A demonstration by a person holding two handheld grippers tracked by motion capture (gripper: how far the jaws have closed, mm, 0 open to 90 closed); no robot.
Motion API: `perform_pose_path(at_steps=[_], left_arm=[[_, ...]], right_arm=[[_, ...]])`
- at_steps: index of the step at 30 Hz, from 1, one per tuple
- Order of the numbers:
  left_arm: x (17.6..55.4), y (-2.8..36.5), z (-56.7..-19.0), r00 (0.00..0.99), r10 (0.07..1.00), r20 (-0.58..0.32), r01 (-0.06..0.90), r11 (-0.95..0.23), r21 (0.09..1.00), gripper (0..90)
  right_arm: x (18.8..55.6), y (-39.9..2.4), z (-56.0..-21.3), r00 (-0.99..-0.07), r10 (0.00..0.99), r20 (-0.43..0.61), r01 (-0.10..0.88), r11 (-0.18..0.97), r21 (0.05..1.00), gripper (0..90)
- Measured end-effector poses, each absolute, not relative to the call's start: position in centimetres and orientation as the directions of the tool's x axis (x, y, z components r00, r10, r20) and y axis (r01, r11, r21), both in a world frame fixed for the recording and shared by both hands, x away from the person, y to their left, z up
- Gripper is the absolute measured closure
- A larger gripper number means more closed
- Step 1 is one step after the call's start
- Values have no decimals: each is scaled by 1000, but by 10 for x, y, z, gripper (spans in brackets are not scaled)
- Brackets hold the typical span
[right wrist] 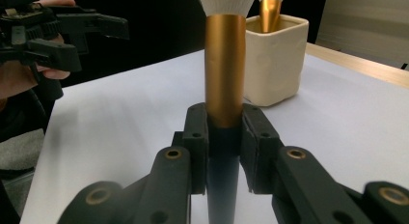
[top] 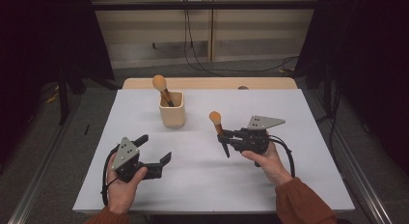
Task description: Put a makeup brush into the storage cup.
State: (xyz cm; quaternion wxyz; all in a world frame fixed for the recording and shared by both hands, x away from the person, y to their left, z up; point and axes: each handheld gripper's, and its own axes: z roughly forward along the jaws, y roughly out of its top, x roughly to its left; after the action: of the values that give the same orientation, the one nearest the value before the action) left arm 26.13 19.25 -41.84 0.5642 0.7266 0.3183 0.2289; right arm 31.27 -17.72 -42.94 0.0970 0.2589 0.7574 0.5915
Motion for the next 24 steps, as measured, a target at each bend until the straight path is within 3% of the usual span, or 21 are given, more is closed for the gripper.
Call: perform_pose_path(at_steps=[19,24], left_arm=[[268,151,-398,753,655,-64,193,-128,973,30],[273,138,-387,775,631,-37,167,-147,975,31]], right_arm=[[303,-162,-425,-872,468,142,247,170,954,744],[303,-161,-425,-872,464,155,251,154,956,744]])
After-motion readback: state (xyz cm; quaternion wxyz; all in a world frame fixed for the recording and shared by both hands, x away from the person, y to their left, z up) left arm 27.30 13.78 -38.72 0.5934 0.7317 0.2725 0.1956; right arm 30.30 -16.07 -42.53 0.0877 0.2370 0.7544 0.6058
